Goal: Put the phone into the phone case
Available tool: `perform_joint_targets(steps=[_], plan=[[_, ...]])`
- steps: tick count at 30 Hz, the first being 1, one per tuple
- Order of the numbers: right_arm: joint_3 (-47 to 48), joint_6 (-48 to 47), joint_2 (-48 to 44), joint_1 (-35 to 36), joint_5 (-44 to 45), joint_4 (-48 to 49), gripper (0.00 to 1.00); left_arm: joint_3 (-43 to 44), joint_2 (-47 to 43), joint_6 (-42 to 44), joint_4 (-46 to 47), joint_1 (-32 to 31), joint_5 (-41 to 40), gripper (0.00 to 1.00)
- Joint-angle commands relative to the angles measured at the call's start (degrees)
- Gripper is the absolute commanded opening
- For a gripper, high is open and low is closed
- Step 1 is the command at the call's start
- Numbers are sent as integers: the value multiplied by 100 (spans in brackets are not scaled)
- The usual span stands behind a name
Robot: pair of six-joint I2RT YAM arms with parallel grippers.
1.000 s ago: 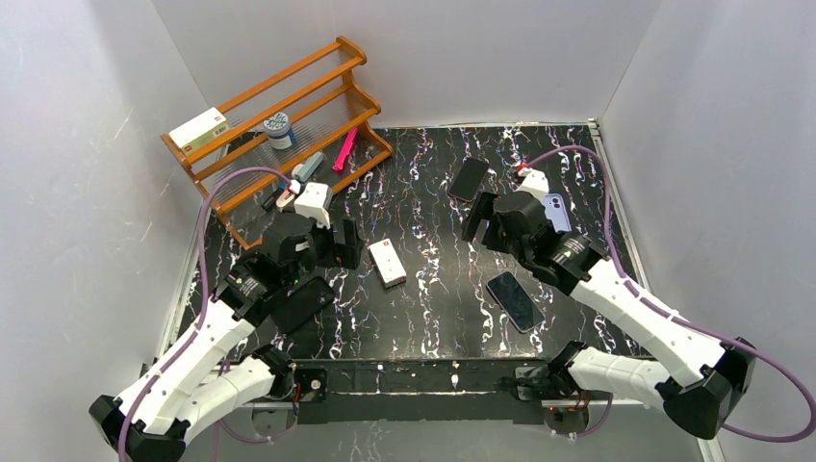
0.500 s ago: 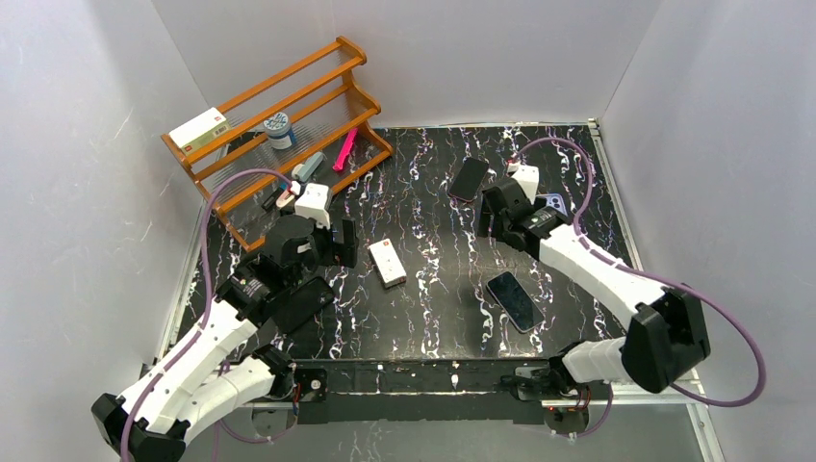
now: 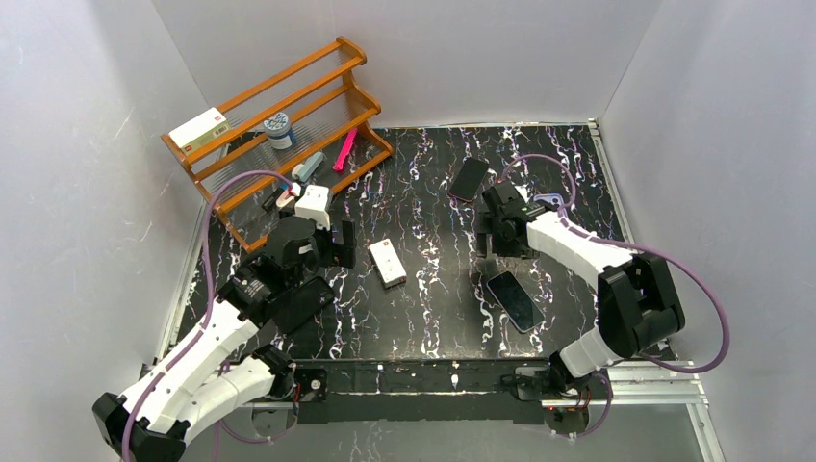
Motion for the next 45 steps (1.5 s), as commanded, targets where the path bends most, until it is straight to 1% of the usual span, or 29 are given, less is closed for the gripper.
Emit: perform_joint_targets(steps=[1, 4, 6, 9, 11, 13, 15, 21, 27, 29, 33, 35, 38, 40, 45], plan=[[66, -186, 105, -503, -61, 262, 96, -51, -67, 25, 49, 24, -136, 98], [305, -453, 361, -994, -127, 588, 77, -60, -72, 41, 46, 25, -151, 98], [535, -584, 618, -1289, -93, 683, 68, -70, -102, 51, 29, 26, -170, 98], [786, -730, 952, -1739, -223, 861, 57, -94, -149, 51, 3, 24, -223, 98], [968, -778, 1125, -1899, -232, 909, 51, -104, -163, 51, -6, 24, -283, 98], [1073, -815, 1269, -1996, -177, 957, 47, -104, -169, 60, -7, 24, -329, 98], [1164, -841, 1391, -2083, -138, 1029, 46, -98, -150, 69, -14, 24, -344, 98], [1372, -989, 1795, -2336, -158, 1109, 45, -104, -146, 82, -29, 24, -352, 98], [1385, -1099, 1985, -2439, -316, 1196, 44, -104, -135, 102, -51, 24, -342, 98], [1349, -1100, 2061, -2443, -340, 1210, 42, -96, -131, 110, -64, 24, -357, 98], [1291, -1112, 2164, -2443, -460, 1241, 35, -112, -173, 137, -77, 24, -371, 98], [1309, -1110, 2142, -2443, -539, 1199, 28, -130, -192, 155, -77, 26, -376, 98], [1344, -1108, 2065, -2437, -717, 1159, 15, -139, -180, 166, -77, 24, -424, 98], [1370, -1100, 1973, -2420, -888, 1112, 1, -139, -162, 170, -87, 25, -440, 98], [1314, -959, 1528, -2296, -1362, 982, 1, -117, -141, 175, -158, 24, -579, 98]])
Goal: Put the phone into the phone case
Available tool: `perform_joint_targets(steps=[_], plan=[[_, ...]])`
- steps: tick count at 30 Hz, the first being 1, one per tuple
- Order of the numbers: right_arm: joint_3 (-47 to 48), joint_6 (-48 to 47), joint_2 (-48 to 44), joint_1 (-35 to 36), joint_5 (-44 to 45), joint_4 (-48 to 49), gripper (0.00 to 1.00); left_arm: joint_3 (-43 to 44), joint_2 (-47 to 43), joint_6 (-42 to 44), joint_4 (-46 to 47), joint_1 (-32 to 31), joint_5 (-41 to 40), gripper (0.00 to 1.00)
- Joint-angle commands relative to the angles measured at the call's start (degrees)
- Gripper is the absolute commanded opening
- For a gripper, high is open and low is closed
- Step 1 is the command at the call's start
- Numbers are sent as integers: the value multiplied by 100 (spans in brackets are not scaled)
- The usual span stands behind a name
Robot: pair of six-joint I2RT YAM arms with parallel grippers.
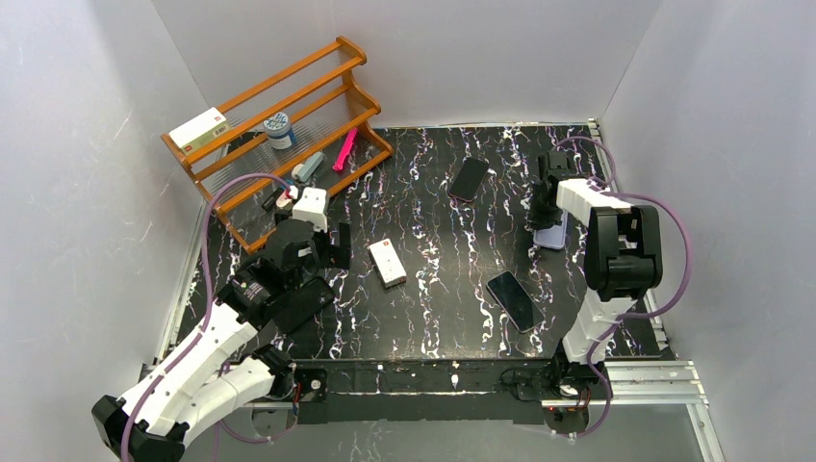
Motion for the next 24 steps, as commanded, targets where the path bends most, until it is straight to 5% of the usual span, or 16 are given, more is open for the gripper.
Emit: perform_joint_targets(steps=[1, 13, 24], plan=[[44, 223, -652, 205, -772, -79, 1, -19, -43, 59, -121, 24, -362, 98], [-574, 1381, -1934, 2094, -1203, -487, 1, -17, -57, 22, -173, 24, -571, 98], [-1322, 3118, -1949, 4087, -1207, -303, 1, -8, -103, 15, -180, 28, -578, 98]])
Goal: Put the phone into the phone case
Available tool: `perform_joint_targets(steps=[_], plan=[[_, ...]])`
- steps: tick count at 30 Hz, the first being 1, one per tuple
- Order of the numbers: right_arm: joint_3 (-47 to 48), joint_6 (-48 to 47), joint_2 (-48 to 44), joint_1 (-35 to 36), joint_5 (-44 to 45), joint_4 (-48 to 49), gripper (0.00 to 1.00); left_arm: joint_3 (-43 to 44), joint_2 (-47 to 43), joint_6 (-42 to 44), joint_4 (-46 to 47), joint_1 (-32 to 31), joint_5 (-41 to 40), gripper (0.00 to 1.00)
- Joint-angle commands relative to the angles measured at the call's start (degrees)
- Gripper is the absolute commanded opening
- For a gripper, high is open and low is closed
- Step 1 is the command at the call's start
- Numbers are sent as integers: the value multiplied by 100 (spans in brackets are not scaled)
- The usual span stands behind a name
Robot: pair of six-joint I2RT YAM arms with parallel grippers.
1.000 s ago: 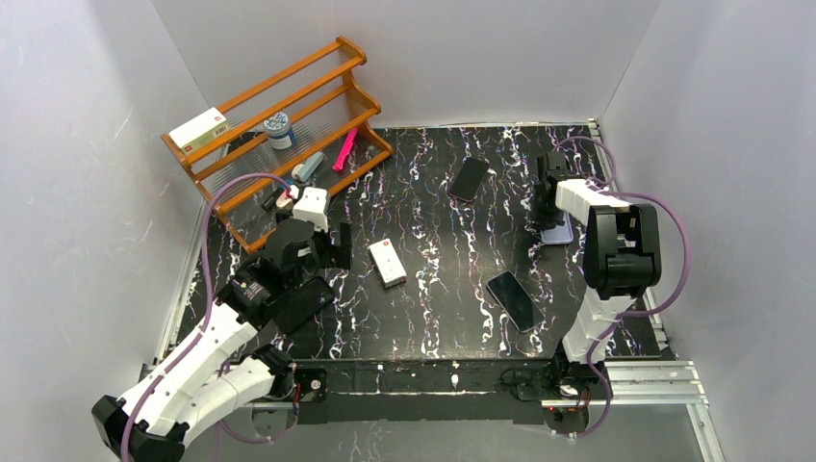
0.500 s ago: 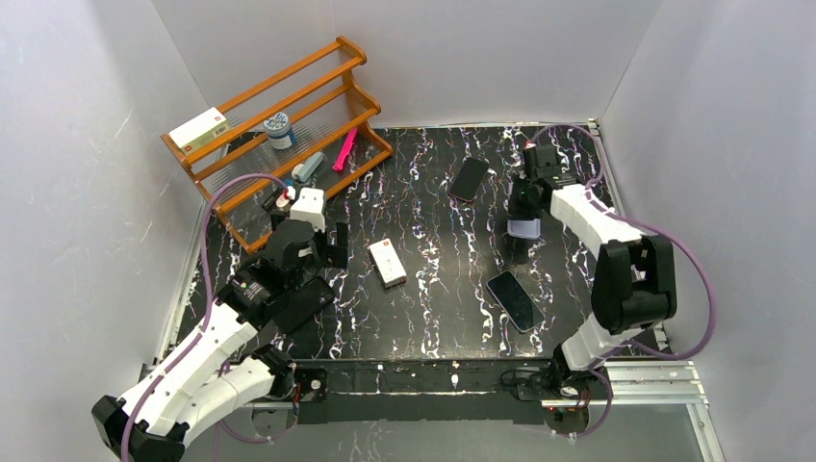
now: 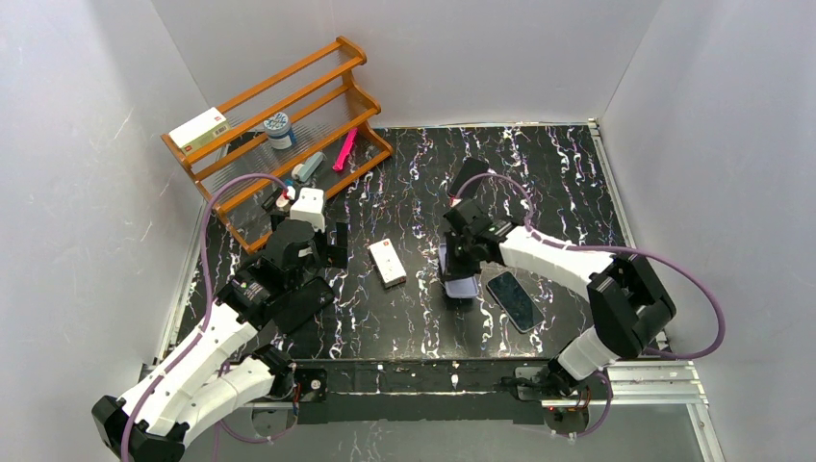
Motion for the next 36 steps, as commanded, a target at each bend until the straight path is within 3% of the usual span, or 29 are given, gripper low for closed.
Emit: perform_joint_targets(steps=[1, 5, 11, 13, 17, 26, 30, 36], plan=[[-142, 1014, -140, 436, 36, 86, 1, -12, -130, 2, -61, 24, -210, 98], [-273, 1404, -331, 672, -37, 130, 5, -34, -188, -14, -56, 24, -307, 98], [-266, 1180, -520, 706, 716, -199, 43, -17, -164, -7, -83, 24, -301, 98], [-201, 1000, -604, 693, 963, -408, 64, -29, -203, -16, -83, 24, -320, 98], [-90, 586, -757, 471, 1410, -969, 97, -40, -236, -32, -84, 24, -321, 98], [14, -607, -555, -155, 1830, -1480, 99, -34, -175, -46, -67, 24, -165, 98], [22, -1697, -576, -324, 1588, -1128, 99, -52, -122, -53, -17, 24, -79, 98], [202, -2756, -146, -949, 1088, -1428, 99, -16, 52, -72, -46, 25, -93, 98]])
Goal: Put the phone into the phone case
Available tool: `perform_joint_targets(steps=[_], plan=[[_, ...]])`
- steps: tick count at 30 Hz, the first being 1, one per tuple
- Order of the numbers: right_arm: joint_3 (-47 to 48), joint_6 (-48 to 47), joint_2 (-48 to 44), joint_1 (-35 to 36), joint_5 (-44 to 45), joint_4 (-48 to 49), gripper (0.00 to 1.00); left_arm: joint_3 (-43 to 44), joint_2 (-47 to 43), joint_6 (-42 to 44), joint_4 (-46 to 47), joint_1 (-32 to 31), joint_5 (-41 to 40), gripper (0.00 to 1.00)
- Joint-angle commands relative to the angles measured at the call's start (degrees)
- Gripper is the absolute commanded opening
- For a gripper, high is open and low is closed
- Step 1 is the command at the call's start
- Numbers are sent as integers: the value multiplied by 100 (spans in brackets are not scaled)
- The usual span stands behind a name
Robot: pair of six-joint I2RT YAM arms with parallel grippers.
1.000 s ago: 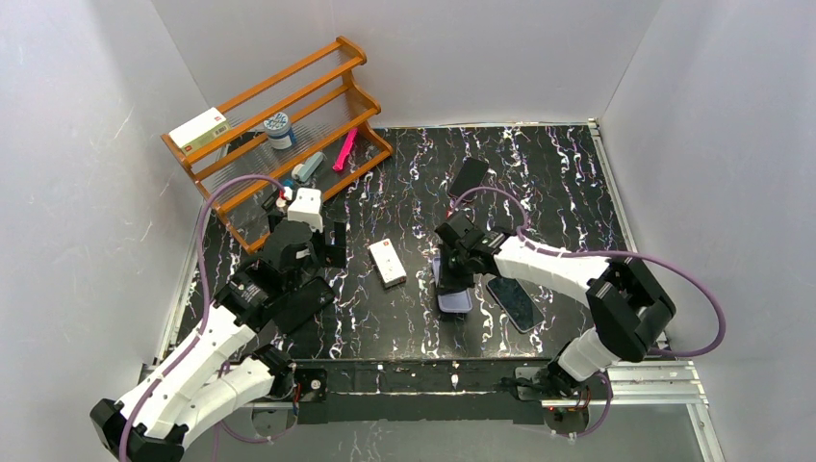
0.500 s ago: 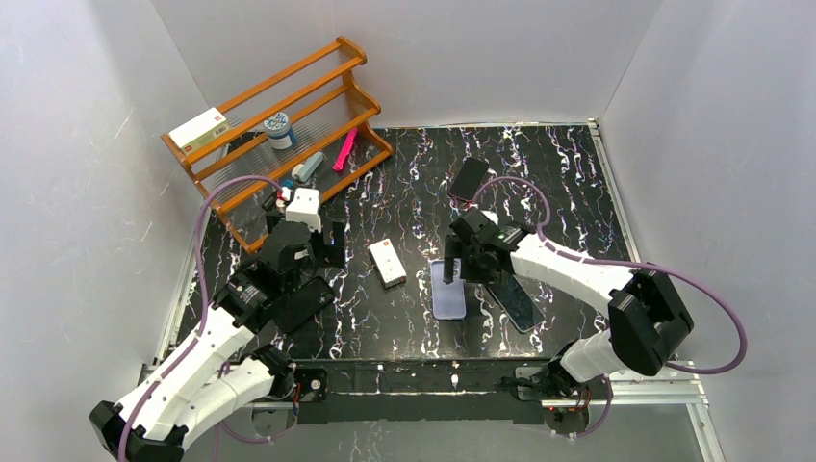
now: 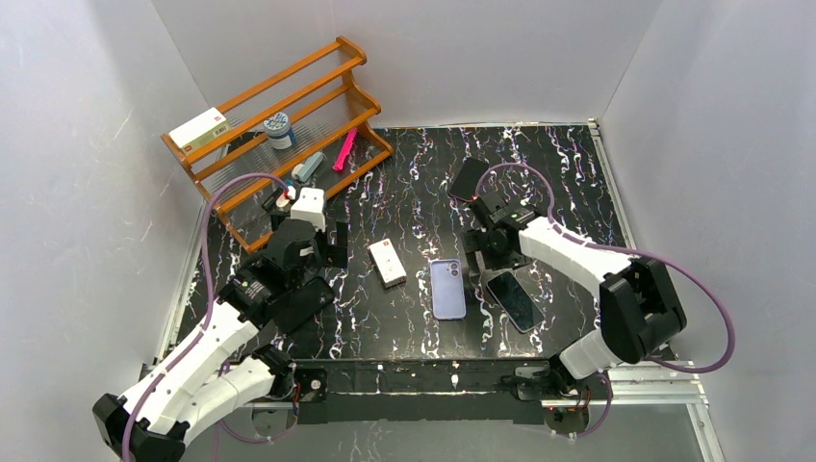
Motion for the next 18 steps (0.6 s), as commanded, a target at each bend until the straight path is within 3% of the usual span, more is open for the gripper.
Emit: perform_joint_targets(steps=[1, 11, 18], plan=[[178, -1092, 252, -512, -382, -169, 99, -29, 48, -50, -5, 24, 38, 98], [17, -1487, 950, -873, -1307, 111, 99, -45, 39, -39, -2, 26, 94, 98], [-14, -1573, 1149, -893, -976, -19, 99, -53, -34, -23, -33, 24, 81, 98]])
